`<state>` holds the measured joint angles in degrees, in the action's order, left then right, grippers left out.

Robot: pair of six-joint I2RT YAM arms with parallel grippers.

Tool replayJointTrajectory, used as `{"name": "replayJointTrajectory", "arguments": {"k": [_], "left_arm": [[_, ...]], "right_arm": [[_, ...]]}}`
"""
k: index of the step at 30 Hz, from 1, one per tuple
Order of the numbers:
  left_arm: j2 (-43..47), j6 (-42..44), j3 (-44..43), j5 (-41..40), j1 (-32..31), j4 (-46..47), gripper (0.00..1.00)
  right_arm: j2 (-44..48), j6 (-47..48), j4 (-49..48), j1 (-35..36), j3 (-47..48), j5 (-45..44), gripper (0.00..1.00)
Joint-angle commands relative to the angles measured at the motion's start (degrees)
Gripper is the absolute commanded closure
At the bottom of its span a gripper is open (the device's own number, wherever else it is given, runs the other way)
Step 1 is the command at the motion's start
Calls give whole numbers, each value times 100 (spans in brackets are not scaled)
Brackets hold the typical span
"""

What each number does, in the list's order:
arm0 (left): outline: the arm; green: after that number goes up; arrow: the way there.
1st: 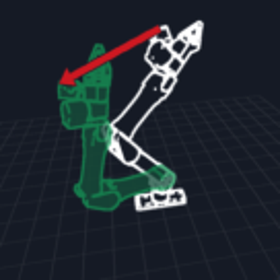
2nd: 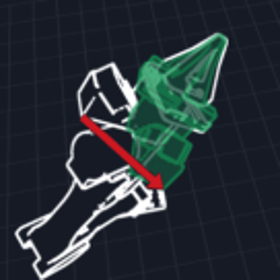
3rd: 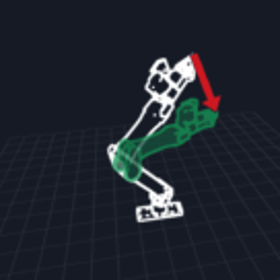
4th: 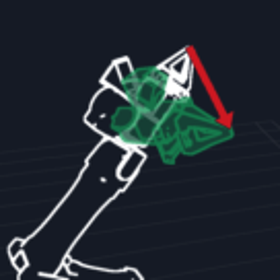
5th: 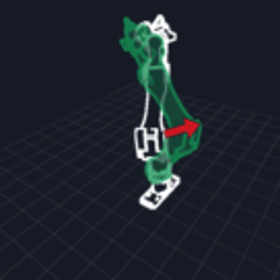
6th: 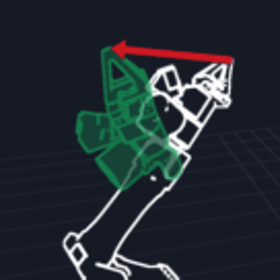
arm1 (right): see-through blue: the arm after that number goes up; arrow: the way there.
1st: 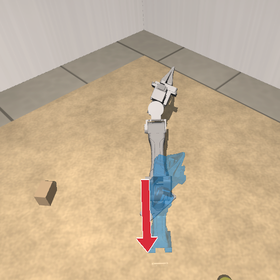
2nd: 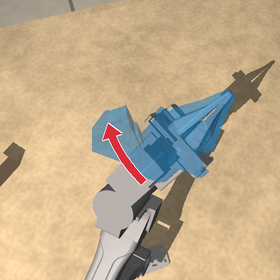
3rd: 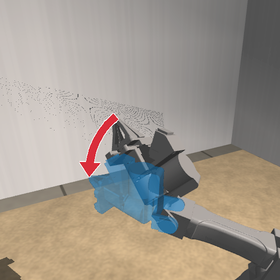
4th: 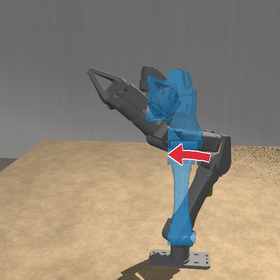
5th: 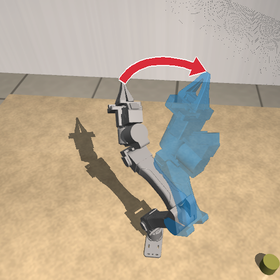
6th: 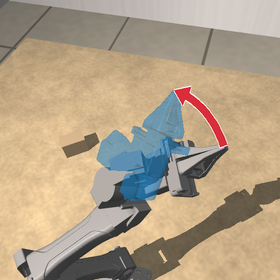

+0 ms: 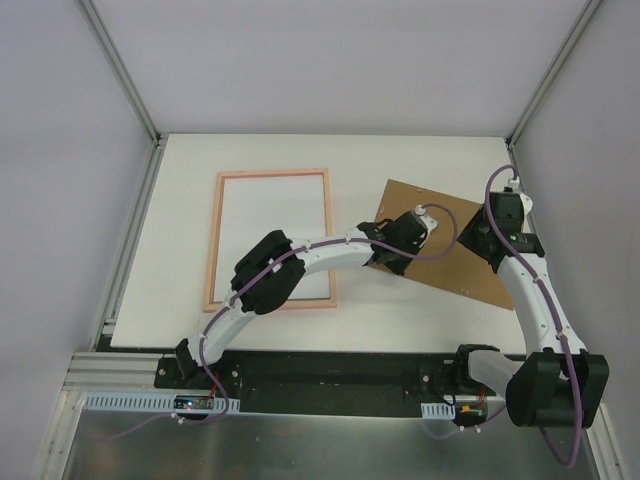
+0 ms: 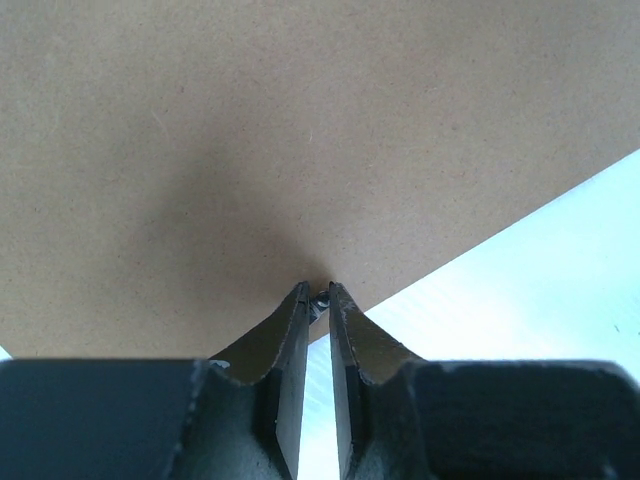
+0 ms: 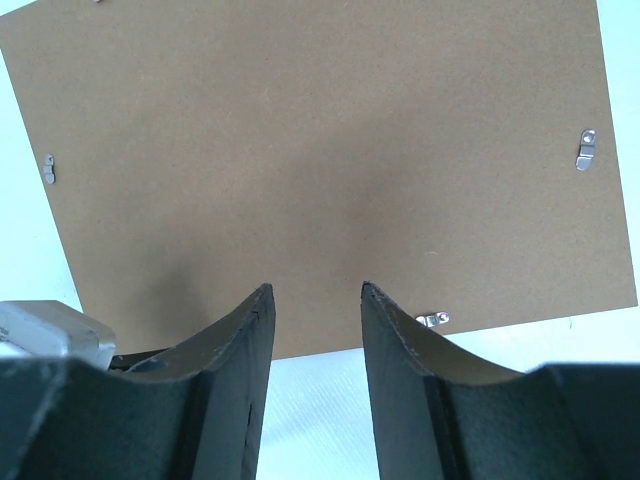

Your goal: Put the photo into the frame

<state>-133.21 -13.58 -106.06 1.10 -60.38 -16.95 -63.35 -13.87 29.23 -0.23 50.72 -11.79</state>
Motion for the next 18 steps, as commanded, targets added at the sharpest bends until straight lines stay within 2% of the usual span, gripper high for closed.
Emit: {"name": "replayJointTrajectory", "arguments": {"k": [1,5,8,13,18], "left_arm": [[49,470,314,320,-62,-783,87],[137,777,524,49,-53,-985,90],[207,1103,770,-399,-9,-1161,100],[339,1166,1429,-804,385,-1460,100],[453,867,1825,-778,1027,-1618,100]], "right_arm": [[-19,-46,-128,23,-45,37,58],[-63,-72,-181,14,-80,54,58],[-107,-72,-207,23,-80,89,58],[-151,-107,-278,14,-89,116,58],[-318,-107,-348,199,-106,133,58]]}}
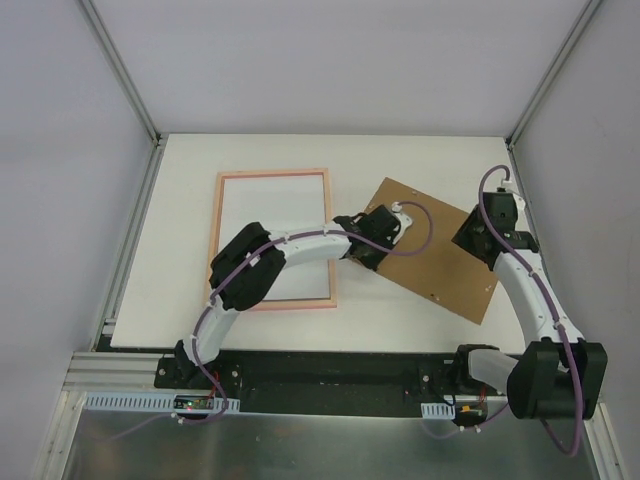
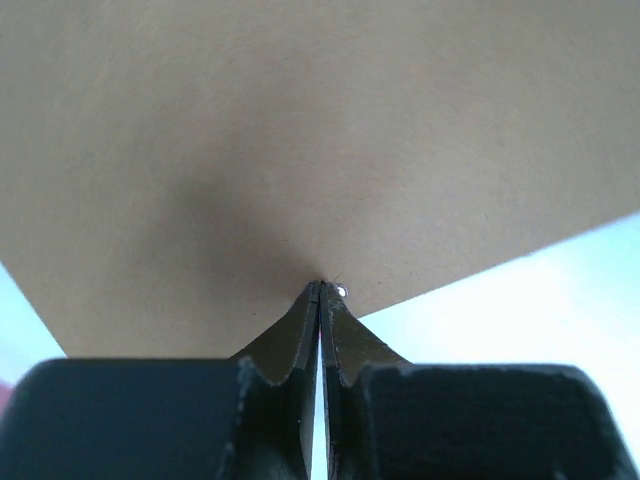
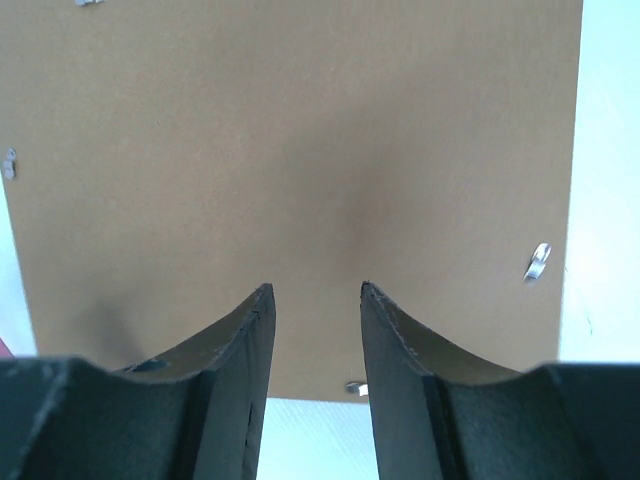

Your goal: Put the photo into the frame

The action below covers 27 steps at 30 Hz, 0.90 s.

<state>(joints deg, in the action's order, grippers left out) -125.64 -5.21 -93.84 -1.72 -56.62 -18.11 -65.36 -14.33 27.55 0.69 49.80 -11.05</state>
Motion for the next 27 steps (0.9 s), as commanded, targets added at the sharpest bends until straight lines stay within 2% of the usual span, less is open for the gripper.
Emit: {"name": "replayJointTrajectory", "arguments": {"k": [1,8,15,19,27], "left_arm": [[-311,-14,621,-531,748,-1564,100],[-373,-269,455,-777,1539,-1959,100],[-566,-744,-511,-374,1944,-2460,100],[-286,-902,-609,-40,1874,-2452,91],[873,-1367,-434,137,1716,-2364,70]], "right_arm": [[-143,-70,-189,124,-23,68,58],[-257,-79,-285,335,-102,94,58],[-600,35,-338,660,-199,322,57],[-837,324,-618,1125,-278,674,54],[-1935,993,-927,2794,108,851,54]]}}
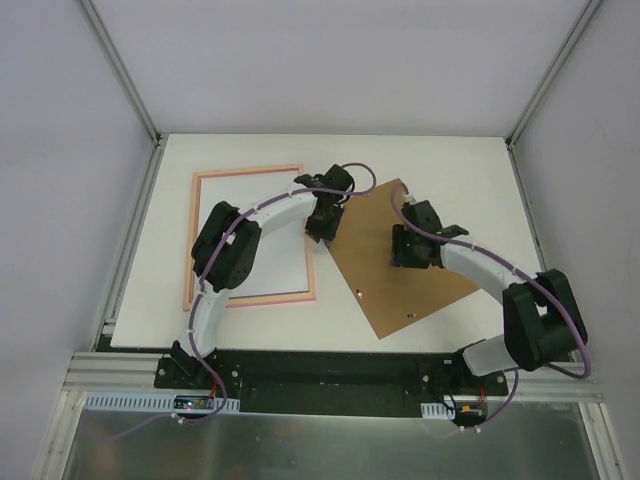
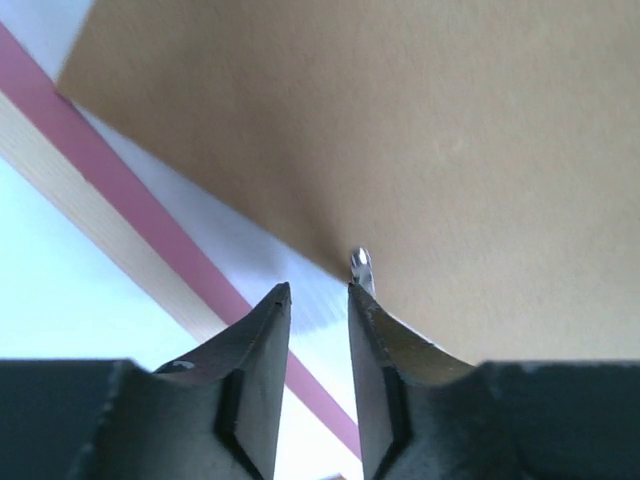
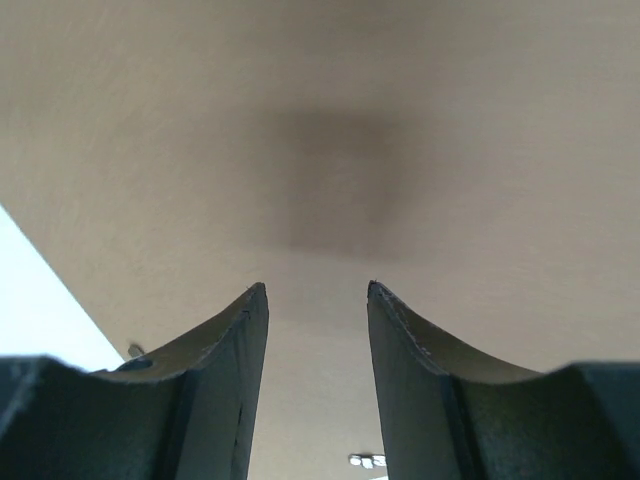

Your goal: Put the photo into the frame

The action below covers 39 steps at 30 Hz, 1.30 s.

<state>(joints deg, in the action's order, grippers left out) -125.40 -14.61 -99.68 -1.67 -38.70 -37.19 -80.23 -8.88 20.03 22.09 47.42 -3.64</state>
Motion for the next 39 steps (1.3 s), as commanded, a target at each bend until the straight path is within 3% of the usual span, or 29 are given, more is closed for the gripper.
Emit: {"name": "replayJointTrajectory", "arguments": {"k": [1,12,22,39], "left_arm": [[1025,-594,255,-16,-59,-456,67],[2678,-1456,1784,-246,257,-26,51],[3768,-1993,3366,351,1013,757,50],[4516,-2406,4193,325,1338,1135,50]], "right_arm": [[-563,519,-175,865,417,-13,54],[-775,642,-219,2132,391,-366,55],[-1030,502,-175,2634,444,-480,57],[-1337,274,-35,3064,470,-673,66]]}}
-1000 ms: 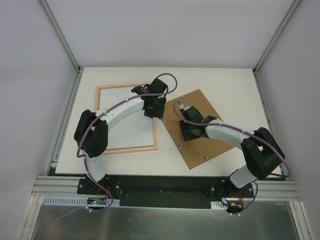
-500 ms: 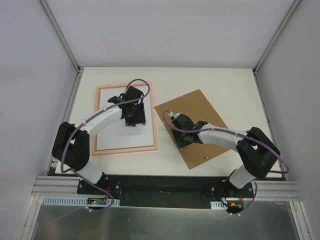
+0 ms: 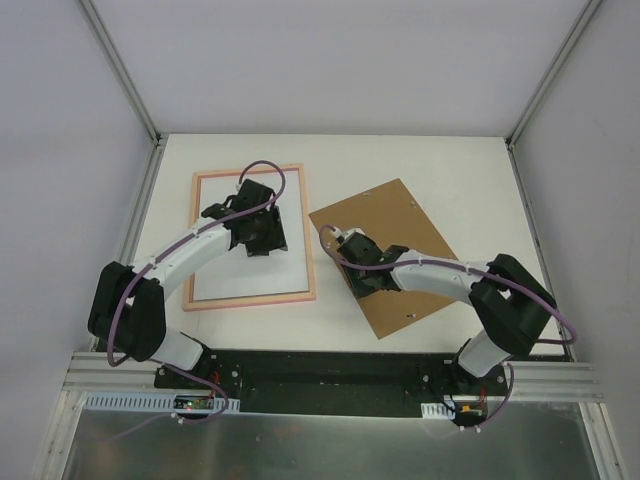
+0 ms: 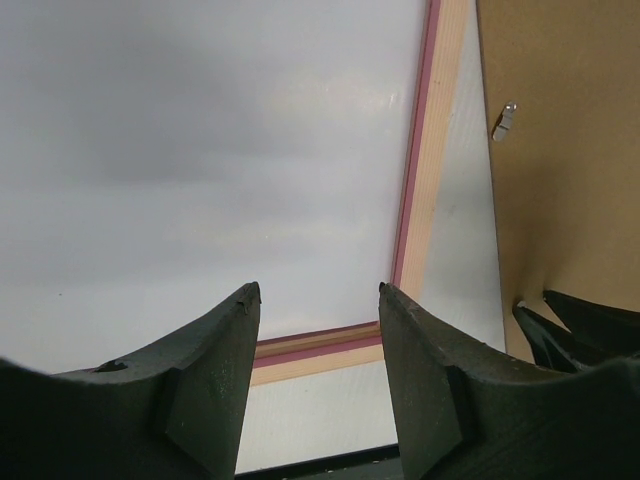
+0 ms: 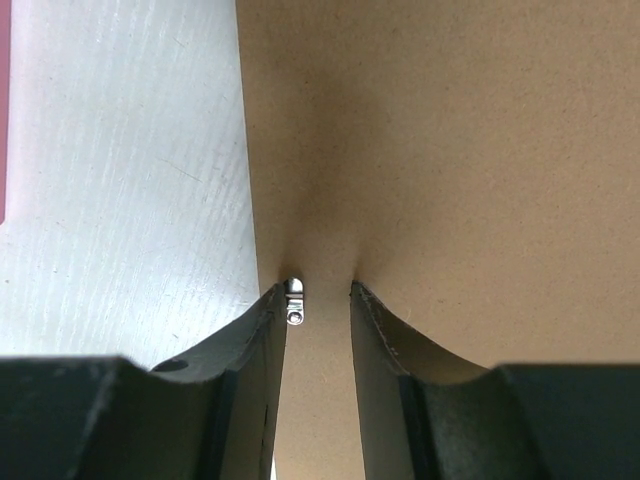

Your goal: Put the photo into the frame

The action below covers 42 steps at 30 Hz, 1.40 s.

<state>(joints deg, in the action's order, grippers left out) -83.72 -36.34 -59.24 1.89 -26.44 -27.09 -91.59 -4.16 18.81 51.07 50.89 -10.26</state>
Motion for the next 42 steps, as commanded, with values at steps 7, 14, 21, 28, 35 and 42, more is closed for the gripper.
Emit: {"name": "replayJointTrajectory", "arguments": {"k": [7,14,21,28,35,42], "left_arm": [[541,-330,334,-22,244,222,50],[629,-374,440,31,288,274,50],[699,-505,580,346,297,450,50],[822,-717,906,707,297,828,50],[778,-734,1002,865,288,977,50],[778,-690,1029,971,288,1022,50]], "right_arm": [[-412,-366,264,430,290,-239,68],[-430,-533,317,474,193,-318,71],[-210,-612,264,474,-53,-257,79],[-131,-770,202,527,-281,-266,79],[132,-639,132,527,-326,-160,75],[282,-199,176,527,-326,-187,72]]}}
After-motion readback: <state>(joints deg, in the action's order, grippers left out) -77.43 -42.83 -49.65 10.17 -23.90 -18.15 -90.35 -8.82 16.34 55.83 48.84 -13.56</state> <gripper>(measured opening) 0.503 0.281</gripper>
